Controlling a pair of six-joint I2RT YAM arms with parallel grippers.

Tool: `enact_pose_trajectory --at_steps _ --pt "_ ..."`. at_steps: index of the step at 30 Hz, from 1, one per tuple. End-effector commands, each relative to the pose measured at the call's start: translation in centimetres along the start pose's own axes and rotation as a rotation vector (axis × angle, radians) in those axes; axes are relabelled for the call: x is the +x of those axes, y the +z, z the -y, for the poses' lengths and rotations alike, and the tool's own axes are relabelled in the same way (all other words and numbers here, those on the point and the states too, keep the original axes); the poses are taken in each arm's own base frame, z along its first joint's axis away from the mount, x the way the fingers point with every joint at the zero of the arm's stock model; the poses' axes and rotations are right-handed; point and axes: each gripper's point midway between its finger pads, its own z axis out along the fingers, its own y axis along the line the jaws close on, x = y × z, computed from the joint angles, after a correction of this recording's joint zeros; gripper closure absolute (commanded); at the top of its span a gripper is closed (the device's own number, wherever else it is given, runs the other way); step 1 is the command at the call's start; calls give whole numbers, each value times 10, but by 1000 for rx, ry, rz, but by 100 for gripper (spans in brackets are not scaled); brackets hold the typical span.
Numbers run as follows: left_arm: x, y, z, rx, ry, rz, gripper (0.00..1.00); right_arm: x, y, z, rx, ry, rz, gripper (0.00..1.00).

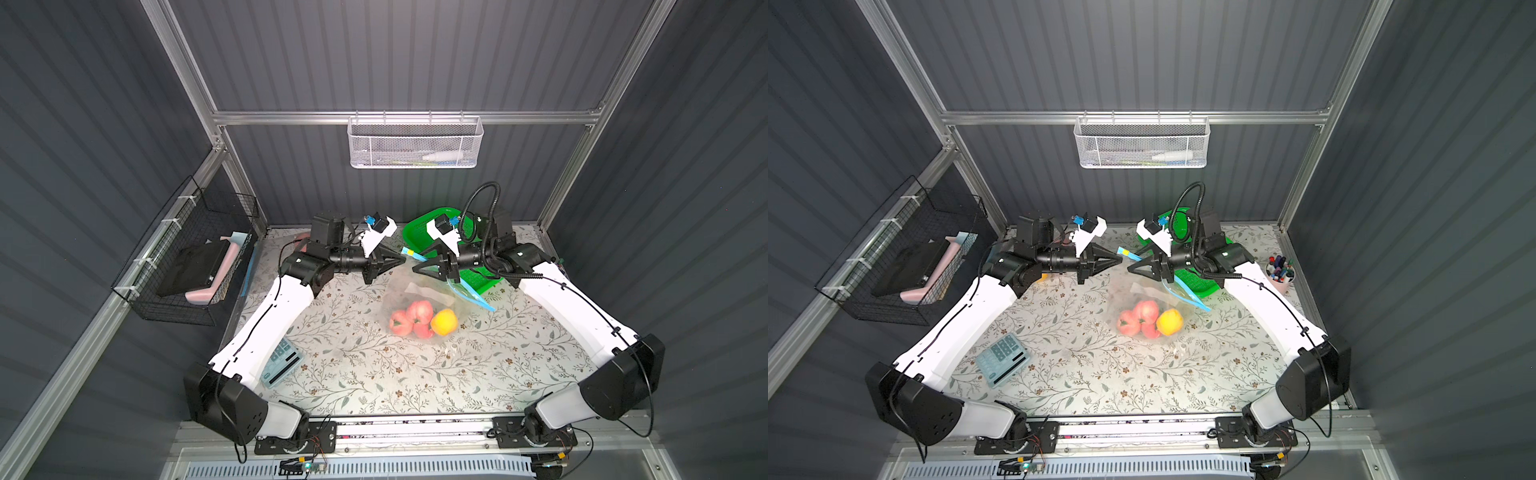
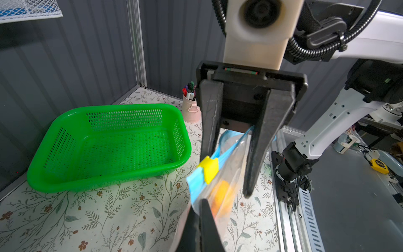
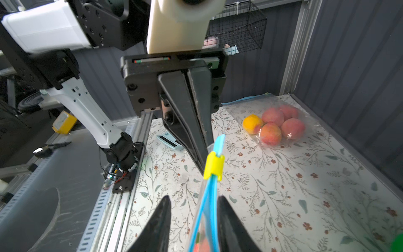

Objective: Place the peach in a zip-top bag and seal the zipper
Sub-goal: Adjust the zipper food storage bag at the center of the board, then zip the zipper on the zipper food storage bag.

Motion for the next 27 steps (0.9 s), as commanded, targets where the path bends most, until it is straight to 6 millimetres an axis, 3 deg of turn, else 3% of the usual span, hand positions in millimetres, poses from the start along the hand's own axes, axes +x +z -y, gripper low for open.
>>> enact_pose_trajectory --at_steps 1,10,16,19,27 --pt "-9 -8 11 18 41 26 100 -20 -1 4 22 -12 32 54" --pt "-3 -8 17 48 51 10 100 -30 3 11 26 -15 45 53" --pt "-2 -9 18 50 60 7 100 -27 4 23 90 -13 28 41" --pt "-2 -9 17 39 63 4 100 -28 1 24 108 -24 24 39" --pt "-4 -11 18 37 82 -2 100 -29 2 0 -7 -57 29 52"
